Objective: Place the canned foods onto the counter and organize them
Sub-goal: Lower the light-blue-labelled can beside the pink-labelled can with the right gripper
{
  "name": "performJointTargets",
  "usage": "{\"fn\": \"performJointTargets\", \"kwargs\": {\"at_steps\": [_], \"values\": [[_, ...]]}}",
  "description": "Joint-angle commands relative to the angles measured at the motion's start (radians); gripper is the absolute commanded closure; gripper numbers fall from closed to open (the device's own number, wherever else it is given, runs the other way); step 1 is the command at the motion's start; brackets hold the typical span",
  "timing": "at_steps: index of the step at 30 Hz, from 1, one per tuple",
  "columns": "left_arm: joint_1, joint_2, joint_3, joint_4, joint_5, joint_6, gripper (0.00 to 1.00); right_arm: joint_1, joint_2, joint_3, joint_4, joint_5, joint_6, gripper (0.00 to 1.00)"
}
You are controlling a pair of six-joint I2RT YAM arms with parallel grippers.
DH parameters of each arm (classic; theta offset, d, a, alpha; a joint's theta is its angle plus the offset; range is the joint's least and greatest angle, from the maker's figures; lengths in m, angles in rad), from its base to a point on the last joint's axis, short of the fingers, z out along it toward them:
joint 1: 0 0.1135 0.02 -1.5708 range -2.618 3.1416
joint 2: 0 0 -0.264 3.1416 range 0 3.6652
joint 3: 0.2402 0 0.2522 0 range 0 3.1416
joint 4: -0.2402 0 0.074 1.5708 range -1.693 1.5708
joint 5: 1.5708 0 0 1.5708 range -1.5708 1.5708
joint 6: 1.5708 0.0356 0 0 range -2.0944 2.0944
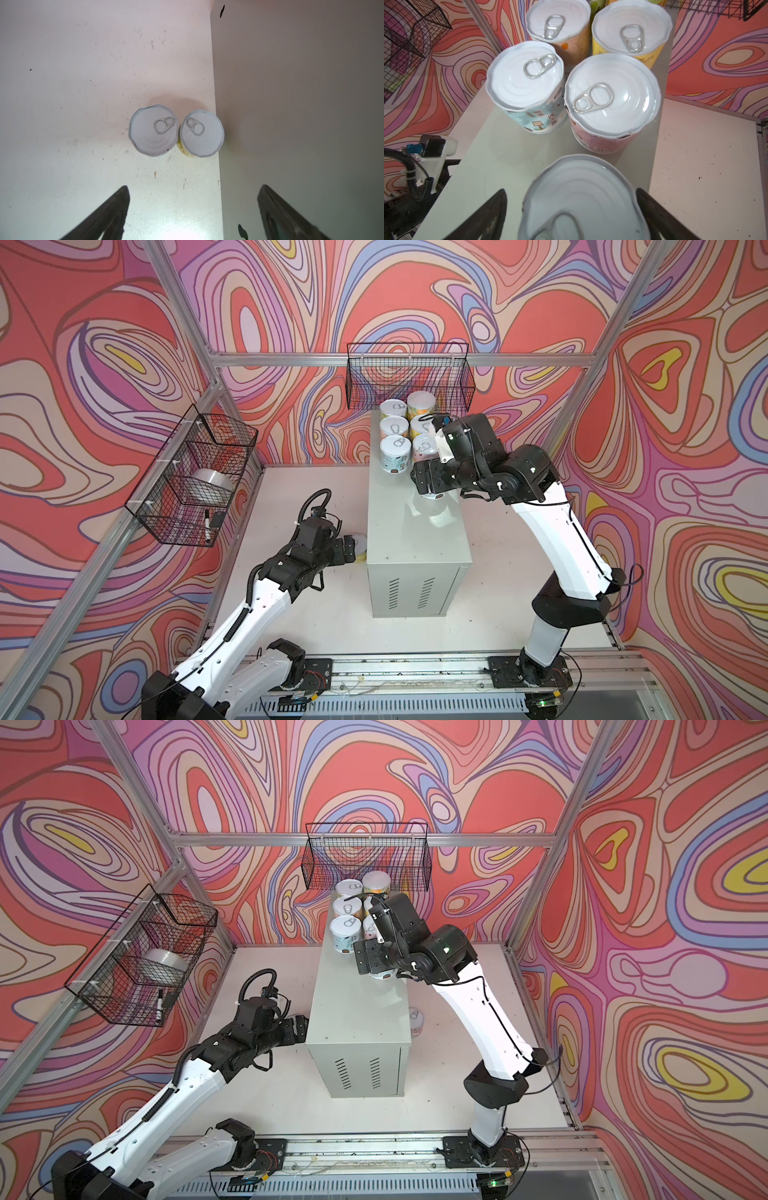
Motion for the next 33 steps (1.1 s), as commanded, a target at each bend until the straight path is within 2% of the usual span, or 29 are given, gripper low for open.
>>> {"fn": "performJointTargets", "kwargs": {"at_steps": [1, 5, 10, 16, 25, 33], "values": [[0.004, 0.013, 0.005, 0.026, 0.020, 0.001, 0.03, 0.003, -0.031, 0.031, 0.029, -0.013, -0.021, 0.02], [0.004, 0.008, 0.013, 0.020, 0.013, 0.003, 0.04, 0.004, -0.096, 0.001, 0.050, -0.007, -0.019, 0.03], [0.005, 0.006, 0.017, 0.009, 0.006, 0.002, 0.04, 0.004, -0.190, -0.138, 0.095, -0.003, -0.003, 0.24], [0.005, 0.010, 0.021, 0.004, 0.003, -0.001, 0.04, 0.004, -0.304, -0.322, 0.181, -0.050, 0.022, 0.46], [0.004, 0.034, 0.026, 0.007, 0.011, -0.004, 0.04, 0.004, -0.351, -0.452, 0.218, -0.080, 0.033, 0.55], [0.004, 0.050, 0.033, 0.007, 0.010, 0.000, 0.04, 0.004, -0.330, -0.476, 0.234, -0.076, 0.026, 0.56]]}}
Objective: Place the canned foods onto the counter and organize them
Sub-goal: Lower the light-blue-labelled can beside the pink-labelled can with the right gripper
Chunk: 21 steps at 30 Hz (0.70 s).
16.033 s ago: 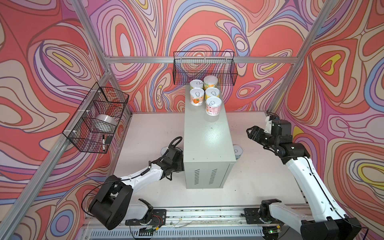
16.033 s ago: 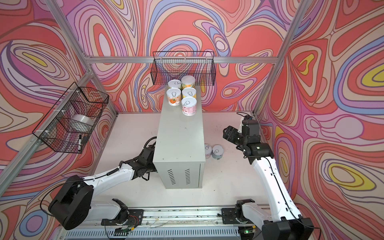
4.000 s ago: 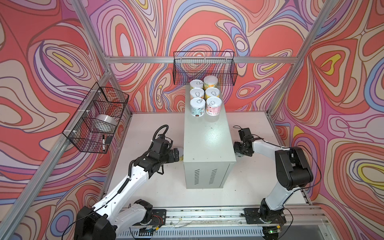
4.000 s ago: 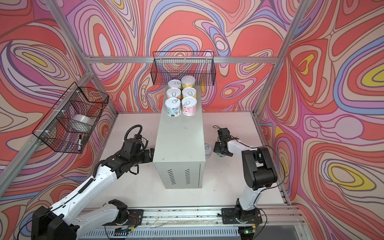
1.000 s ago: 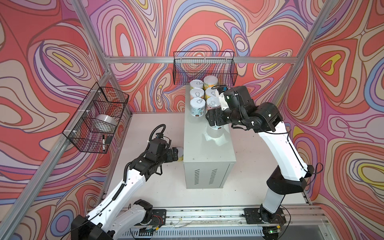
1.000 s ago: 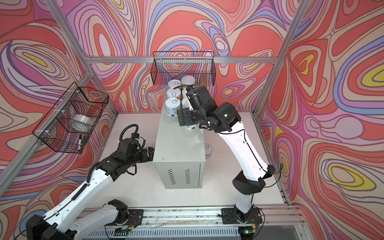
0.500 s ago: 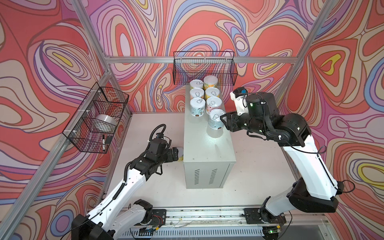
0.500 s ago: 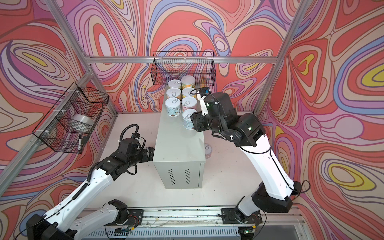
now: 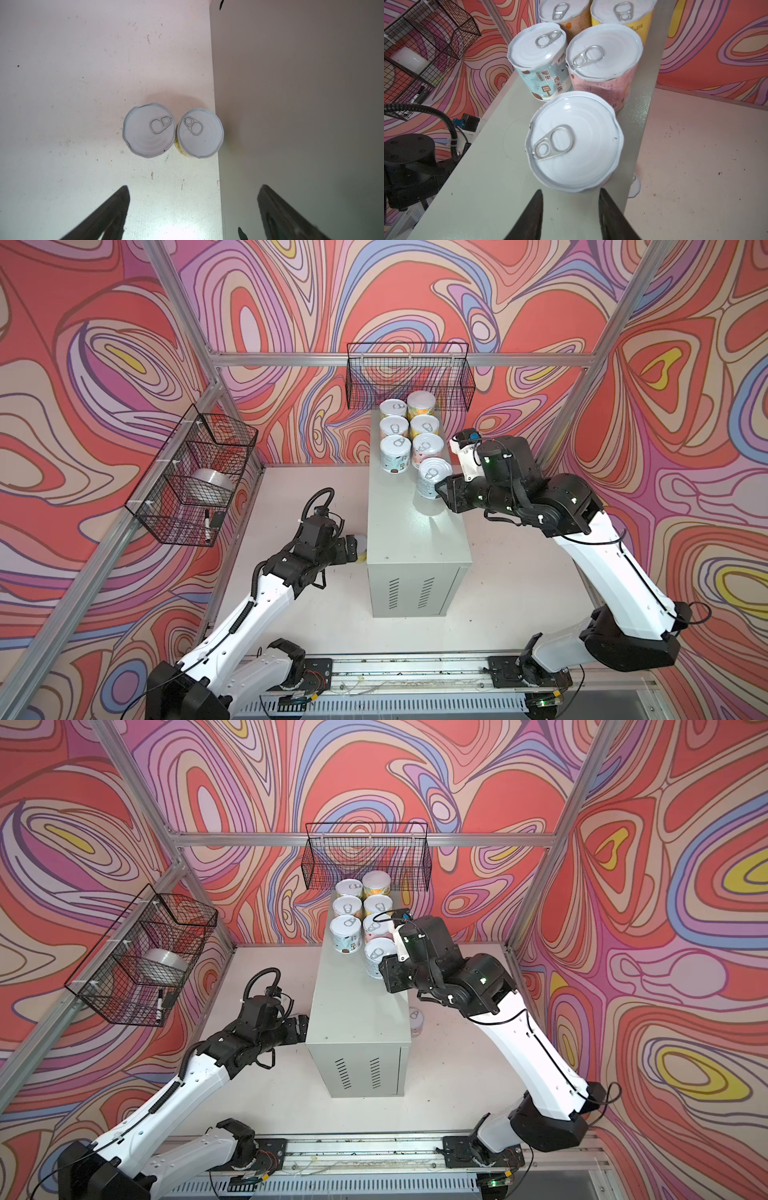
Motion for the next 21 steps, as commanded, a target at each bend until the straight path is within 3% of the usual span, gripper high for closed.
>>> {"fn": "performJointTargets", "kwargs": {"at_steps": [1, 21], "values": [[0.004, 0.012, 0.031, -0.002, -0.002, -0.001, 0.04, 0.004, 0.007, -0.006, 0.026, 0.002, -0.003, 0.56], [0.004, 0.033, 0.033, 0.006, -0.012, 0.002, 0.03, 0.004, 0.043, 0.057, -0.018, 0.075, -0.014, 0.53]]}}
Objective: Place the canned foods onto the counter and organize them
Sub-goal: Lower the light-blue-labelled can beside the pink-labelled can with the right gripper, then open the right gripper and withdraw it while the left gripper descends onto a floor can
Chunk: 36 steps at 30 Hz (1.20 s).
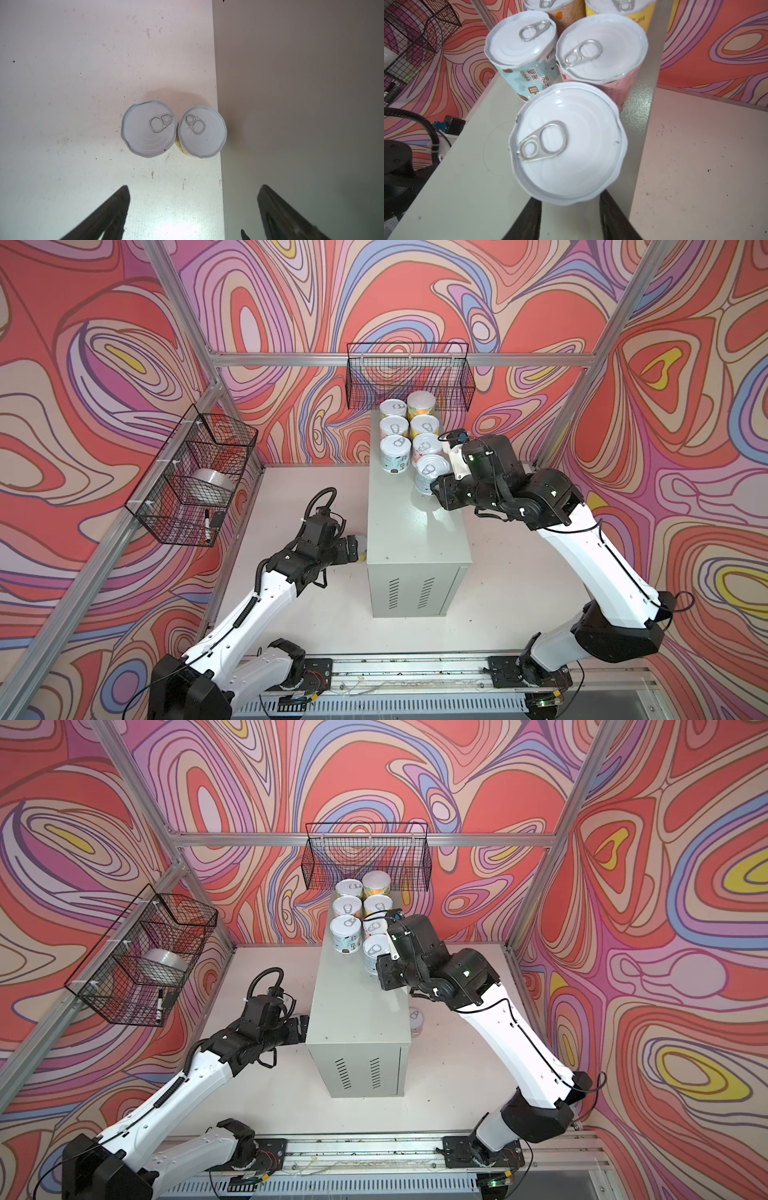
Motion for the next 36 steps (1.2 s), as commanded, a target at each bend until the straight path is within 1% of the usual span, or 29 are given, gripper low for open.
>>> {"fn": "performJointTargets", "kwargs": {"at_steps": [1, 3, 6, 12, 14, 16, 20, 23, 25, 27, 30, 36], "values": [[0.004, 0.005, 0.033, 0.004, -0.017, 0.001, 0.03, 0.004, -0.023, 0.031, -0.010, 0.015, -0.005, 0.53], [0.004, 0.006, 0.033, 0.006, -0.021, -0.001, 0.03, 0.004, -0.045, 0.018, -0.003, -0.032, -0.014, 0.53], [0.004, 0.007, 0.042, -0.002, -0.035, -0.001, 0.02, 0.004, -0.081, 0.001, -0.012, -0.038, -0.017, 0.52], [0.006, 0.006, 0.052, -0.025, -0.124, -0.005, 0.00, 0.004, -0.203, -0.127, 0.071, -0.077, -0.012, 0.48], [0.010, 0.029, 0.065, -0.045, -0.142, -0.018, 0.00, 0.003, -0.227, -0.156, 0.068, -0.044, -0.008, 0.44], [0.011, 0.065, 0.090, -0.081, -0.160, -0.028, 0.00, 0.004, -0.248, -0.184, 0.056, 0.037, -0.004, 0.39], [0.016, 0.115, 0.082, -0.094, -0.195, -0.059, 0.00, 0.003, -0.299, -0.259, 0.078, 0.183, 0.007, 0.35], [0.034, 0.150, 0.067, -0.081, -0.185, -0.083, 0.00, -0.016, -0.316, -0.315, 0.101, 0.226, 0.009, 0.33], [0.050, 0.168, 0.057, -0.069, -0.160, -0.084, 0.00, -0.057, -0.317, -0.349, 0.113, 0.192, 0.013, 0.31], [0.063, 0.192, 0.051, -0.070, -0.130, -0.074, 0.01, -0.120, -0.330, -0.393, 0.142, 0.112, 0.028, 0.31], [0.067, 0.220, 0.046, -0.081, -0.127, -0.064, 0.01, -0.201, -0.348, -0.462, 0.186, 0.018, 0.043, 0.31], [0.086, 0.254, 0.017, -0.038, -0.100, -0.067, 0.02, -0.279, -0.350, -0.540, 0.233, -0.078, 0.059, 0.31]]}}
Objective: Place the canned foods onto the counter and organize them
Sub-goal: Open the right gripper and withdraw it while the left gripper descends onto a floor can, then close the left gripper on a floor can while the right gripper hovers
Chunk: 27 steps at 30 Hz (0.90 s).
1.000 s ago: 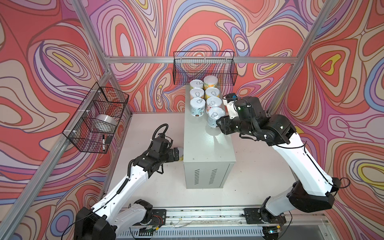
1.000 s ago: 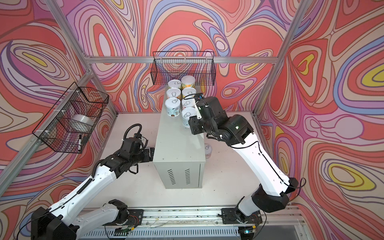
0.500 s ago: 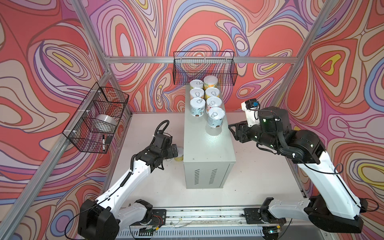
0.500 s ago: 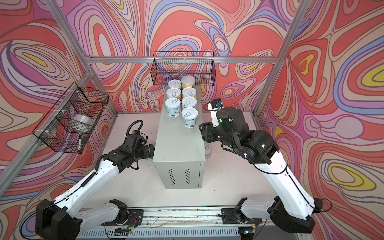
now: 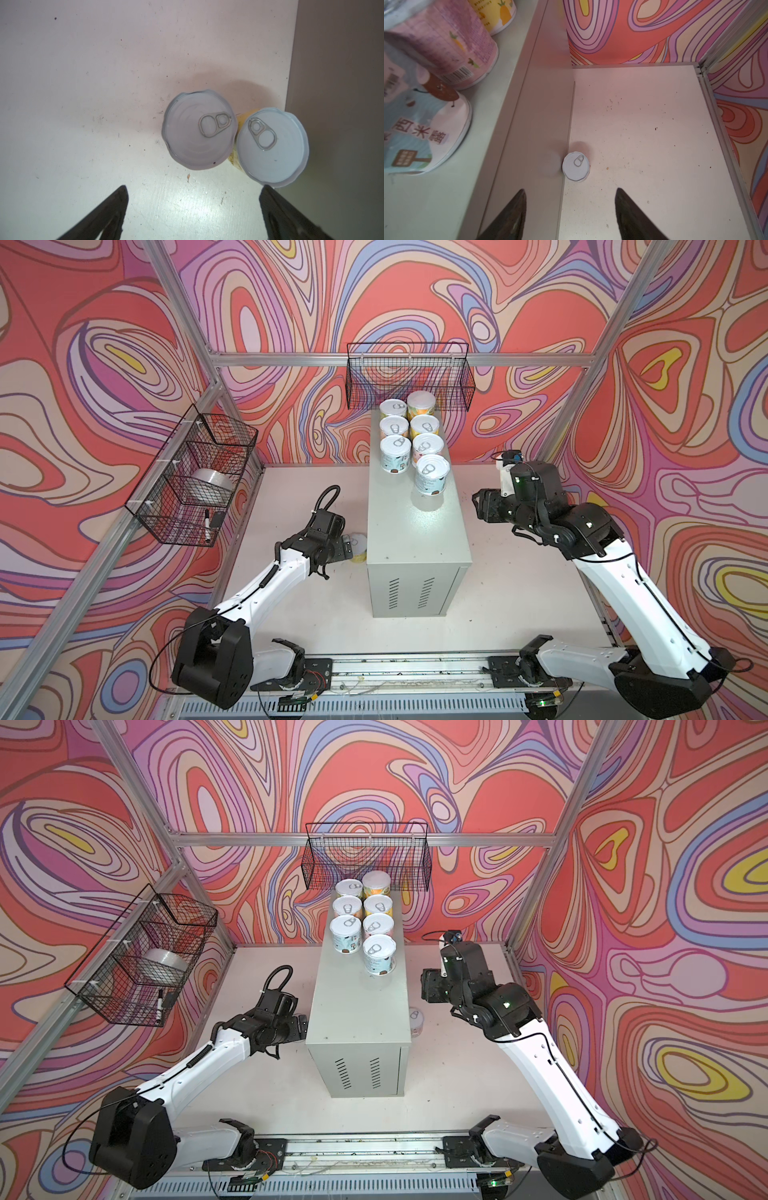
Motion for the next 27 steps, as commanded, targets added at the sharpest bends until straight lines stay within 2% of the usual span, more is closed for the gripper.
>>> {"fn": "performJointTargets", "kwargs": {"at_steps": [1, 9, 27], "values": [[0.018, 0.030, -0.011, 0.009, 0.013, -0.018, 0.02, -0.038, -0.016, -0.034, 0.063, -0.092, 0.025, 0.31], [0.037, 0.088, -0.029, 0.065, 0.029, -0.026, 0.03, -0.148, -0.009, -0.123, 0.131, -0.206, 0.032, 0.31], [0.103, 0.226, 0.013, 0.154, -0.010, -0.044, 0.07, -0.177, -0.013, -0.172, 0.164, -0.191, 0.019, 0.31]]}}
